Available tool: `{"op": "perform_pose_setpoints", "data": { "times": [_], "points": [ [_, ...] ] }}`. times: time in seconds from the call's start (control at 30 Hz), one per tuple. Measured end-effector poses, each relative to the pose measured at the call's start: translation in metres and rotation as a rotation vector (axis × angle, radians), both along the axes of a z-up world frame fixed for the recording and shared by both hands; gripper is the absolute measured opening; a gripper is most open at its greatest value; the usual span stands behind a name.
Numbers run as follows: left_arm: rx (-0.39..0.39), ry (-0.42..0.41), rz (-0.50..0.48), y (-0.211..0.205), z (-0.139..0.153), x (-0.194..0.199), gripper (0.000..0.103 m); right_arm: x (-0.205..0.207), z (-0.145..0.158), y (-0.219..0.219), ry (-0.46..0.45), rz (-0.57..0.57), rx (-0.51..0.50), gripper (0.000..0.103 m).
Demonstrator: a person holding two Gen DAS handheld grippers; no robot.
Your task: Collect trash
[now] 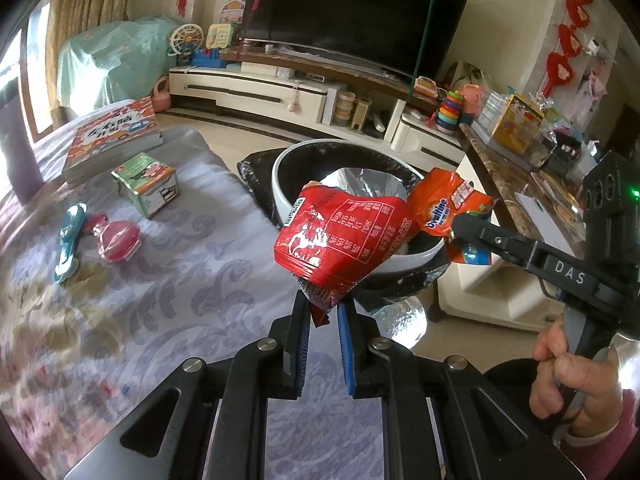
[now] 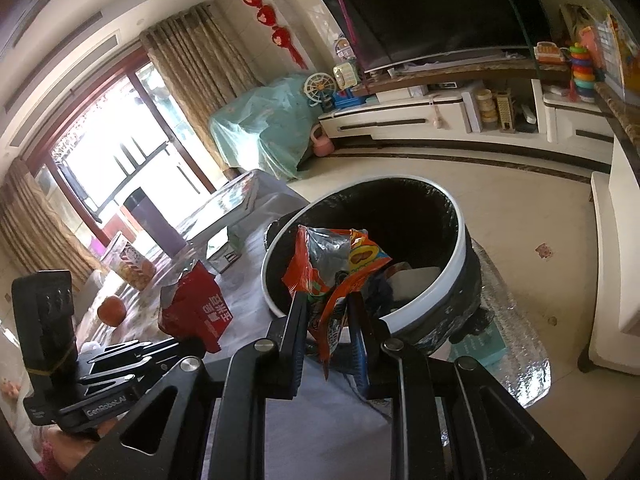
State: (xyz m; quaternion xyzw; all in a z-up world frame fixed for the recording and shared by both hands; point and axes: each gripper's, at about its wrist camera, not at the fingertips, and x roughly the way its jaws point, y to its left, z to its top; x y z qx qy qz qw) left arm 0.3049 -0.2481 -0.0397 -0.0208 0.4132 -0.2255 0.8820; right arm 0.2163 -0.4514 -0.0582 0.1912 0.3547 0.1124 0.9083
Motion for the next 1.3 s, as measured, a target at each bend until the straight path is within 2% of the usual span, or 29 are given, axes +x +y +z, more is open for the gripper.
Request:
{"op": "perform_pose_setpoints", "data": {
  "times": [0.73, 1.3],
  "points": [
    [0.031, -0.014, -0.035, -0.030, 0.010, 0.051, 0.013, 0.035, 0.005, -0.014, 0.014, -0.008, -0.076, 0.020],
    [0.068, 0.012, -0.050, -0.060, 0.001, 0.086, 0.014, 0.060, -0.004, -0.025, 0.049, -0.007, -0.093, 0.020]
  ]
}}
